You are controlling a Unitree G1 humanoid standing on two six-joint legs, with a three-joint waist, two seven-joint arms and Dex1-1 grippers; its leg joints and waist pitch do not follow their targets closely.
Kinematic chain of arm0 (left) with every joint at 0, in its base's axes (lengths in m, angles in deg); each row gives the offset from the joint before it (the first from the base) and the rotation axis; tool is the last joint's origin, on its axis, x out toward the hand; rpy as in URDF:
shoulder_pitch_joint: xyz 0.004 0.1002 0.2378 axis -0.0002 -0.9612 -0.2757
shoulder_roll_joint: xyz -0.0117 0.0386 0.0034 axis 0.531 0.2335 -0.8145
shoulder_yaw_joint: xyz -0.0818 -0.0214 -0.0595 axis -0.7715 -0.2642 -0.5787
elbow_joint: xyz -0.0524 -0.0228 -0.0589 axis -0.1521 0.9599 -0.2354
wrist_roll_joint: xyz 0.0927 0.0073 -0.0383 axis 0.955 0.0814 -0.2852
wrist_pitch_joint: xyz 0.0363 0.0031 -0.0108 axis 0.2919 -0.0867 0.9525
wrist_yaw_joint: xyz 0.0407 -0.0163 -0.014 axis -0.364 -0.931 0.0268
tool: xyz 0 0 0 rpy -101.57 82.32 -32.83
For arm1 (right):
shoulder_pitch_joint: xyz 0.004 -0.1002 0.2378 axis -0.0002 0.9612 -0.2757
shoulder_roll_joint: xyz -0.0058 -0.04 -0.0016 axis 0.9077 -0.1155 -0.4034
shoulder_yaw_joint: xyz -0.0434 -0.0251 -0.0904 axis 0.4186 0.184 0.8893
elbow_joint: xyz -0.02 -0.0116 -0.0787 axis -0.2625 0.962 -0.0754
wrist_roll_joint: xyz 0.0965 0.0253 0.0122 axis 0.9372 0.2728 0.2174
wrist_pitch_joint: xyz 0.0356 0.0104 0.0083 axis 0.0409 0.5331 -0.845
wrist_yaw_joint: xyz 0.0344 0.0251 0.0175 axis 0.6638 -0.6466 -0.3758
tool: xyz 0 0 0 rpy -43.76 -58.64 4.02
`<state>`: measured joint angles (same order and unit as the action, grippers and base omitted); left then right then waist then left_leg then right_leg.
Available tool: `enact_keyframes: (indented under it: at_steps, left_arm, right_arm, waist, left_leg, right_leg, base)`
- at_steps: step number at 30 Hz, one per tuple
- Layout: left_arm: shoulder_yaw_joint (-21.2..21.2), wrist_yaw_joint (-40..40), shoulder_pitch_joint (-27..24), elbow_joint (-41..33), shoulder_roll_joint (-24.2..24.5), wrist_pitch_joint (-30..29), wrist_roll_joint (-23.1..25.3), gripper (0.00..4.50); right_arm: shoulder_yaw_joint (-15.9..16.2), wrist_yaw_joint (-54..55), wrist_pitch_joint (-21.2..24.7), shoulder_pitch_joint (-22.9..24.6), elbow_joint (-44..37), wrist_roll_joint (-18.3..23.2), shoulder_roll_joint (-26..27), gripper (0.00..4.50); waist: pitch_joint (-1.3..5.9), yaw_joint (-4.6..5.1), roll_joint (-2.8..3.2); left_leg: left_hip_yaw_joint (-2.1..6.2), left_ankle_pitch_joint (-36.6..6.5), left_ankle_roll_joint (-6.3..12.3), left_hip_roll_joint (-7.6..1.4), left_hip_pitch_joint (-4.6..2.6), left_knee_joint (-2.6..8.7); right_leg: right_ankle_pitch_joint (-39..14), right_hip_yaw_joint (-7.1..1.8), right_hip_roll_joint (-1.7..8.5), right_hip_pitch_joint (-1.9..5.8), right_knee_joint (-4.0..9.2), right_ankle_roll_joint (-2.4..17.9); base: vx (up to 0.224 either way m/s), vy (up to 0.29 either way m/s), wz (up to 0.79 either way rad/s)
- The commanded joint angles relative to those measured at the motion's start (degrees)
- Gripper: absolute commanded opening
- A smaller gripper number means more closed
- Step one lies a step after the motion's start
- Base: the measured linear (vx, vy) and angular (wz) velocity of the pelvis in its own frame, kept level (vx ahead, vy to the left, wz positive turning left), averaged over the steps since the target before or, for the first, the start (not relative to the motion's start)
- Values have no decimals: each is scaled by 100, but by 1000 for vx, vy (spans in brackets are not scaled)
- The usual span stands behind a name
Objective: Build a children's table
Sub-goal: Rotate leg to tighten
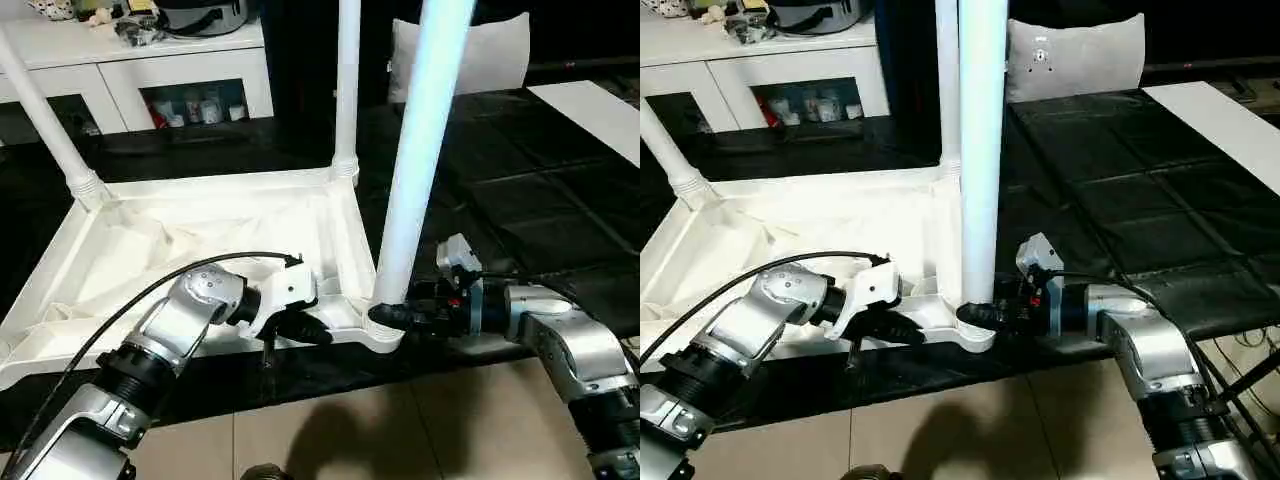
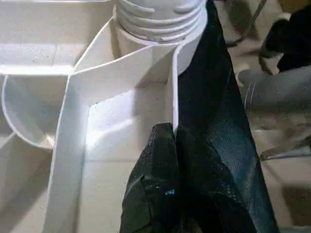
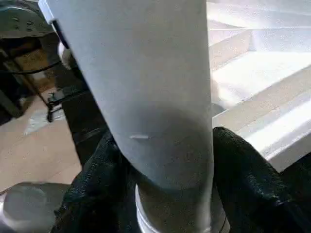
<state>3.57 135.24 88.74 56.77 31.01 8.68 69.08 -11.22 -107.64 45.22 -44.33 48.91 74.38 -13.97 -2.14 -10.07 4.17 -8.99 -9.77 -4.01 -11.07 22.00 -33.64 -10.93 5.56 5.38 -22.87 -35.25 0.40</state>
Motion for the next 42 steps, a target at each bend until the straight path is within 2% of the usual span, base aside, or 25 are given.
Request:
enact_keyframes:
  at_steps: [1,3,4,5,6,7,8,9,12,13,15,16,17,18,20,21,23,26,28,30,33,34,36,40,42]
  left_arm:
    - [-18,-430,-61,-53,-300,-426,-56,0]
    - [-134,-673,-48,-64,-433,-613,-89,0]
    - [-289,-969,-29,-71,-613,-850,-147,0]
    - [-365,-1135,-12,-61,-703,-954,-155,0]
    - [-446,-1338,12,-35,-799,-1054,-147,0]
    - [-607,-1785,78,35,-993,-1254,-102,0]
    - [-710,-2062,137,110,-1112,-1338,-76,0]
    - [-805,-2312,196,182,-1225,-1399,-52,0]
    - [-978,-2795,307,330,-1447,-1462,4,0]
    - [-1010,-2969,345,369,-1544,-1445,33,0]
    - [-1000,-2980,349,352,-1582,-1451,32,0]
    - [-974,-2953,349,333,-1599,-1454,35,0]
    - [-927,-2929,338,294,-1602,-1471,48,0]
    - [-894,-2917,329,274,-1595,-1464,57,0]
    - [-856,-2839,301,245,-1548,-1427,45,0]
    - [-826,-2788,287,241,-1517,-1385,44,0]
    - [-792,-2732,277,246,-1487,-1332,47,0]
    - [-624,-2374,247,229,-1302,-1142,22,0]
    - [-579,-2213,252,264,-1189,-1041,34,0]
    - [-520,-2008,250,297,-1073,-909,43,0]
    - [-421,-1769,239,297,-945,-761,47,0]
    - [-372,-1671,234,291,-886,-725,45,0]
    - [-263,-1425,228,308,-738,-586,51,0]
    - [-49,-997,247,463,-462,-230,183,0]
    - [117,-581,264,538,-259,102,226,0]
  right_arm:
    - [136,539,184,-23,-41,-140,293,212]
    - [127,967,196,-81,49,-305,474,211]
    - [27,1605,256,-216,264,-470,757,209]
    - [-30,1872,282,-280,359,-520,882,207]
    - [-92,2111,303,-343,444,-550,1001,206]
    - [-199,2545,339,-454,577,-606,1208,206]
    - [-265,2854,392,-528,670,-658,1340,206]
    - [-326,3146,425,-598,769,-716,1469,206]
    - [-449,3735,360,-712,1004,-854,1746,206]
    - [-402,4042,111,-753,1158,-1083,1831,206]
    - [-414,4068,42,-757,1218,-1097,1887,206]
    - [-431,4069,18,-760,1246,-1090,1930,240]
    - [-465,4103,12,-765,1250,-1066,1989,240]
    - [-492,4125,15,-767,1236,-1045,2021,240]
    - [-569,4074,61,-752,1174,-938,2027,240]
    - [-620,4048,76,-747,1148,-885,2020,240]
    - [-652,4023,75,-744,1133,-856,2002,240]
    - [-652,3518,-52,-678,1035,-755,1680,240]
    - [-608,3125,-64,-607,921,-719,1419,240]
    - [-534,2724,-85,-551,846,-723,1149,240]
    - [-436,2313,-137,-499,778,-735,881,240]
    - [-388,2141,-170,-480,746,-733,765,275]
    - [-307,1719,-257,-437,660,-683,510,275]
    - [-274,1125,-390,-447,640,-606,147,319]
    - [-207,786,-521,-479,699,-597,-46,324]
  waist:
    - [354,29,-136]
    - [320,74,-145]
    - [319,78,-141]
    - [309,127,-137]
    - [305,153,-111]
    - [300,219,-121]
    - [302,268,-127]
    - [304,320,-116]
    - [323,387,-124]
    - [338,397,-116]
    - [356,394,-123]
    - [358,388,-110]
    - [364,391,-112]
    - [371,388,-77]
    - [380,389,-89]
    - [378,393,-75]
    - [366,402,-73]
    - [353,399,-71]
    - [356,385,-77]
    - [366,356,-70]
    - [364,308,-75]
    - [362,306,-74]
    - [356,279,-76]
    - [351,211,-80]
    - [357,179,-95]
  left_leg:
    - [7,-1035,263,-207,-60,368]
    - [20,-1297,126,-176,-53,404]
    - [31,-1352,99,-178,-57,412]
    - [30,-1422,32,-175,-58,428]
    - [44,-1484,-23,-173,-57,438]
    - [58,-1628,-66,-150,-45,449]
    - [60,-1670,-84,-153,-67,454]
    - [51,-1681,-73,-139,-67,443]
    - [44,-1515,-9,-126,-37,431]
    - [32,-1392,28,-121,-37,412]
    - [24,-1234,78,-118,-24,398]
    - [24,-1175,104,-119,-21,397]
    - [23,-1073,154,-121,-6,389]
    - [18,-1038,179,-130,-23,383]
    - [19,-967,209,-129,-21,372]
    - [19,-959,233,-134,-22,372]
    - [15,-1086,221,-136,-30,384]
    - [21,-1256,179,-141,-38,401]
    - [16,-1263,197,-144,-45,389]
    - [12,-1179,232,-152,-46,376]
    - [6,-1168,268,-157,-51,367]
    - [2,-1174,276,-158,-51,365]
    - [7,-1222,273,-164,-53,374]
    - [10,-1366,261,-179,-63,380]
    - [5,-1332,266,-179,-67,371]
  right_leg:
    - [-1360,-293,353,269,440,1051]
    - [-1981,-273,363,276,504,866]
    - [-2117,-271,369,276,519,806]
    - [-2222,-274,359,253,526,765]
    - [-2297,-268,365,252,535,751]
    - [-2474,-240,363,281,564,661]
    - [-2497,-244,360,264,586,617]
    - [-2410,-253,348,256,595,624]
    - [-2070,-256,334,272,582,687]
    - [-1942,-259,335,262,574,719]
    - [-1674,-267,332,283,552,759]
    - [-1574,-267,329,287,543,778]
    - [-1355,-267,320,301,519,825]
    - [-1196,-270,316,288,513,877]
    - [-989,-273,314,304,486,947]
    - [-850,-268,307,308,470,1016]
    - [-930,-267,306,308,479,1038]
    - [-1207,-269,319,313,505,968]
    - [-1176,-278,314,312,508,933]
    - [-987,-279,310,310,486,1003]
    - [-995,-281,319,313,489,1019]
    - [-1001,-283,317,309,488,1028]
    - [-1109,-276,315,308,492,1021]
    - [-1345,-282,324,293,509,970]
    - [-1378,-286,334,288,509,974]
  base:
    - [0,0,0]
    - [0,0,0]
    - [0,0,0]
    - [0,0,0]
    - [0,0,0]
    - [0,0,0]
    - [0,0,0]
    - [0,0,0]
    - [0,0,0]
    - [0,0,0]
    - [0,0,0]
    - [0,0,0]
    - [0,0,0]
    - [0,0,0]
    - [0,0,0]
    - [0,0,0]
    - [0,0,0]
    - [0,0,0]
    - [0,0,0]
    - [0,0,0]
    - [0,0,0]
    - [0,0,0]
    - [0,0,0]
    - [0,0,0]
    - [0,0,0]
